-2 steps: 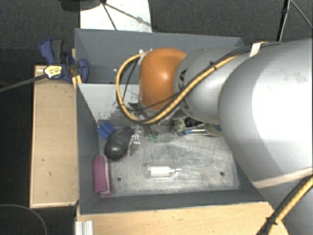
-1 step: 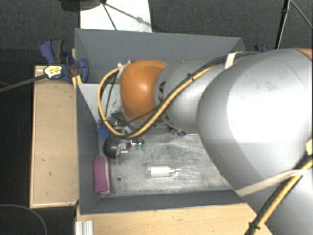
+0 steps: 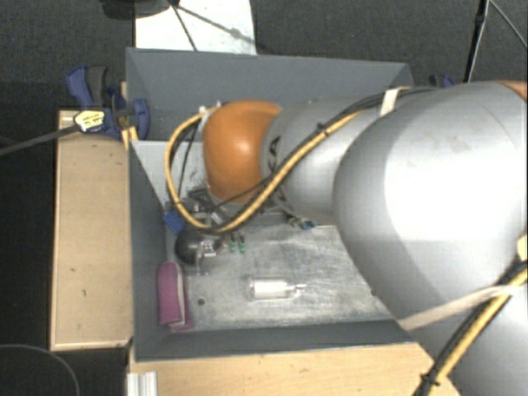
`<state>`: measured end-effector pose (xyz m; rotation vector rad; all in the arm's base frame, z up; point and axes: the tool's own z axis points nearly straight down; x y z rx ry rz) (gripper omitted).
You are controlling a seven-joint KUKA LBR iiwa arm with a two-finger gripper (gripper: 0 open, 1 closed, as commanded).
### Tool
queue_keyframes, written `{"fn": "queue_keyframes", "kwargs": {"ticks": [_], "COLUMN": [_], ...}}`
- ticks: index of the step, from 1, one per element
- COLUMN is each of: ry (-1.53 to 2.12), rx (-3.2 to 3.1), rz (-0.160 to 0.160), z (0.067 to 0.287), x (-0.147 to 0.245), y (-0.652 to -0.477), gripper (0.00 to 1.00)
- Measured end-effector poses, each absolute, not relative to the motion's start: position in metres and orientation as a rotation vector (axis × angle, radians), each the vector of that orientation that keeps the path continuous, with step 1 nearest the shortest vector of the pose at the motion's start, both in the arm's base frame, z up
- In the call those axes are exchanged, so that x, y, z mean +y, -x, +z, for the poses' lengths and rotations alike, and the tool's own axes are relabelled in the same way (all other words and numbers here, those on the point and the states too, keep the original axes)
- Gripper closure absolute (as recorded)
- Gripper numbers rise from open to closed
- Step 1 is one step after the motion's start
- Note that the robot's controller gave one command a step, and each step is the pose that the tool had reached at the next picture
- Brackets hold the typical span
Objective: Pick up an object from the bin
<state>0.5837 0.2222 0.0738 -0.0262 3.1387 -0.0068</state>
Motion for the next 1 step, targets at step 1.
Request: {"fn": "queue_keyframes", "kwargs": {"ticks": [1], "ry": [-0.017], "rx": [3.131], "rz": [0.006], "z": [0.2332], "x": [0.2213], "y": [-0.5884], "gripper": [1.00]}}
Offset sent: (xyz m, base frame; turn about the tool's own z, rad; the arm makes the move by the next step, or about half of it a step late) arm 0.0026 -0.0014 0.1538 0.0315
